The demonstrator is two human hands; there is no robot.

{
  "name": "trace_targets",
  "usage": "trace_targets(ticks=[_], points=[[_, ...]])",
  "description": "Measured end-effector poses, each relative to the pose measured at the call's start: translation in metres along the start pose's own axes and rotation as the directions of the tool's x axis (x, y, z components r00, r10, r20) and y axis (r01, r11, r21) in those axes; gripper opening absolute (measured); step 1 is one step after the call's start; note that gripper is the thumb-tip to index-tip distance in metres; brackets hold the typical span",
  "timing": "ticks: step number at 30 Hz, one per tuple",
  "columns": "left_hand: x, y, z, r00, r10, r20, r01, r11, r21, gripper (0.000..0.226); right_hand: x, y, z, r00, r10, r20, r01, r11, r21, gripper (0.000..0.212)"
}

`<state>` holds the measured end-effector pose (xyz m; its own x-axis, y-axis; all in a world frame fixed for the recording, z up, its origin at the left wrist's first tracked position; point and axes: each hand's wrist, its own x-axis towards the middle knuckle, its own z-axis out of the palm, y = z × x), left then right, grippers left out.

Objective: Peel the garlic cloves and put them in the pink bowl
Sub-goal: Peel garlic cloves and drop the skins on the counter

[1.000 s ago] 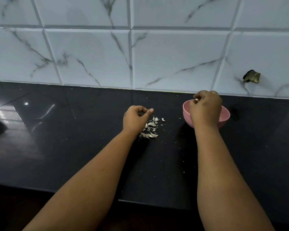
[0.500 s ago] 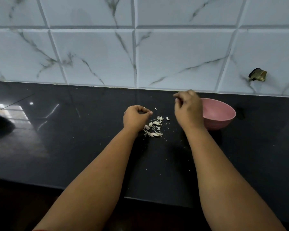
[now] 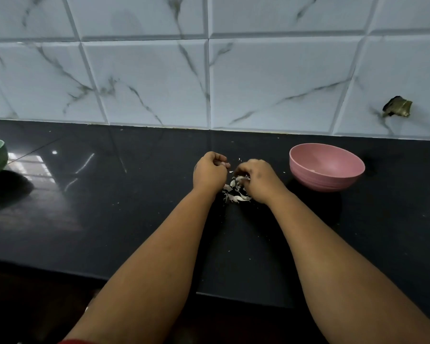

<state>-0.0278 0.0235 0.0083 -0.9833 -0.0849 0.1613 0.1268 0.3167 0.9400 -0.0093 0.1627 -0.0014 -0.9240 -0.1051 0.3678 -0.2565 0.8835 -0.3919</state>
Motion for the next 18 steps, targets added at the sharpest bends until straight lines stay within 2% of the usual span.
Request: trace_targets(ticks=[3, 5, 8, 11, 14, 16, 17, 18], points=[[0.001, 0.0, 0.0, 1.0, 0.005, 0.0, -0.005, 1.0, -0.009, 0.019, -0.001, -0.003, -0.012, 0.974, 0.046, -0.221, -0.022, 0.994, 0.11, 0.02], [0.001, 0.001, 0.0, 1.0, 0.004, -0.007, -0.004, 1.0, -0.005, 0.013, -0.001, 0.003, -0.02, 0.941, 0.109, -0.321, -0.072, 0.99, 0.123, 0.02], [0.001, 0.001, 0.0, 1.0, 0.007, -0.01, -0.007, 1.0, 0.003, 0.009, -0.003, 0.011, -0.029, 0.945, 0.156, -0.287, -0.126, 0.985, 0.122, 0.017], [0.0, 0.002, 0.0, 1.0, 0.017, -0.003, -0.017, 1.0, 0.014, 0.005, -0.003, 0.012, -0.027, 0.946, 0.172, -0.274, -0.145, 0.983, 0.114, 0.022], [-0.002, 0.004, 0.001, 1.0, 0.024, 0.005, -0.024, 1.0, 0.014, 0.004, -0.003, 0.002, -0.03, 0.907, 0.113, -0.405, -0.076, 0.991, 0.106, 0.02], [-0.003, 0.004, 0.001, 1.0, 0.025, 0.007, -0.025, 1.0, 0.013, 0.004, -0.004, -0.005, -0.034, 0.849, 0.052, -0.525, -0.054, 0.998, 0.013, 0.014], [-0.003, 0.004, 0.001, 1.0, 0.027, 0.005, -0.027, 1.0, 0.009, 0.004, -0.004, -0.006, -0.035, 0.836, 0.027, -0.549, -0.049, 0.998, -0.025, 0.011], [-0.003, 0.004, 0.0, 1.0, 0.03, 0.003, -0.03, 1.0, 0.005, 0.004, -0.004, -0.005, -0.035, 0.859, 0.028, -0.511, -0.063, 0.997, -0.051, 0.01]])
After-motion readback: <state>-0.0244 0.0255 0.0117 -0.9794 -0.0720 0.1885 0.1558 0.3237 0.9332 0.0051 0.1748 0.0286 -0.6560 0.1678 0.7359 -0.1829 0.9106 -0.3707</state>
